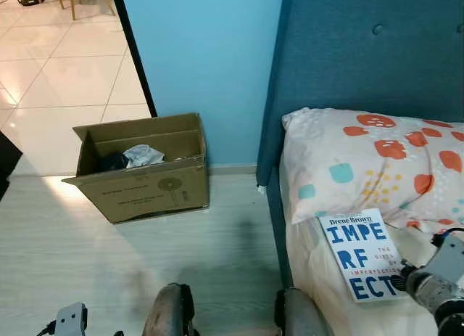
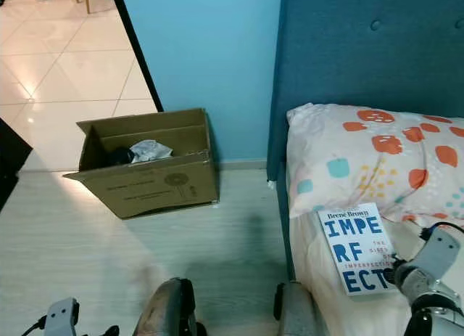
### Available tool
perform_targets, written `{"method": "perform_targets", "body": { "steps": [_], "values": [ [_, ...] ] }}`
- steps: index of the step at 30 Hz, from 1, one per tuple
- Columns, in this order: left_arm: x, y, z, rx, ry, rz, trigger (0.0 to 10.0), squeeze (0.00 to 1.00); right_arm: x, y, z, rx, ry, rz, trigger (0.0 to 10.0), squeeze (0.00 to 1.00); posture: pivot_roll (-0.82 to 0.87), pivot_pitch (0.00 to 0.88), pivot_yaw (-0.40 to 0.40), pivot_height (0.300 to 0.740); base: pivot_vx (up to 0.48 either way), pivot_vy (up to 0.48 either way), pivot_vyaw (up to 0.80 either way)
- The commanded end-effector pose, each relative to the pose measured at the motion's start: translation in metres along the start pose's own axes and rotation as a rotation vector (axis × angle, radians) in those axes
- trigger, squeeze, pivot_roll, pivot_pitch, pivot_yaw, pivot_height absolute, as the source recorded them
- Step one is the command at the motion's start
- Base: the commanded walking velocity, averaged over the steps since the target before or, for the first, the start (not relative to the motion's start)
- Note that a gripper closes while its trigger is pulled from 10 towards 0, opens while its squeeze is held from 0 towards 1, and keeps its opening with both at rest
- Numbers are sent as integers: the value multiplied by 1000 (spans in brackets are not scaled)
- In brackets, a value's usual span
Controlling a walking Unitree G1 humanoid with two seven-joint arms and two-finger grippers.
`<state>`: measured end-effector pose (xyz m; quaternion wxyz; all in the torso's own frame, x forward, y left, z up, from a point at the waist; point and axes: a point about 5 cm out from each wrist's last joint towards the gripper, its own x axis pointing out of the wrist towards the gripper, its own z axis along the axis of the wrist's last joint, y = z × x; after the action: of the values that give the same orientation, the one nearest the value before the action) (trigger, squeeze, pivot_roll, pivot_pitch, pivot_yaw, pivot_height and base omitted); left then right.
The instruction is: Clean up the room
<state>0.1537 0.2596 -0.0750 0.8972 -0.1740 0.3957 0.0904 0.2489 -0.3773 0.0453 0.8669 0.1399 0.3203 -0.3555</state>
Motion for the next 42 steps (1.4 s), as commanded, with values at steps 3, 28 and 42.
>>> {"method": "perform_targets", "body": {
  "steps": [3, 28, 42],
  "values": [
    [-1, 0, -6, -31, 16, 15, 10000, 0, -1, -6, 11, -73, -38, -46, 10000, 0, 165, 230, 26, 605, 0, 0, 0],
    [25, -41, 31, 27, -5, 59, 10000, 0, -69, 222, -76, -226, -73, 904, 10000, 0, 118, 0, -33, 644, 0, 0, 0],
    [29, -56, 27, 111, 45, 89, 10000, 0, -58, 158, -178, -718, 161, 752, 10000, 0, 125, 0, -39, 687, 0, 0, 0]
  ]
}}
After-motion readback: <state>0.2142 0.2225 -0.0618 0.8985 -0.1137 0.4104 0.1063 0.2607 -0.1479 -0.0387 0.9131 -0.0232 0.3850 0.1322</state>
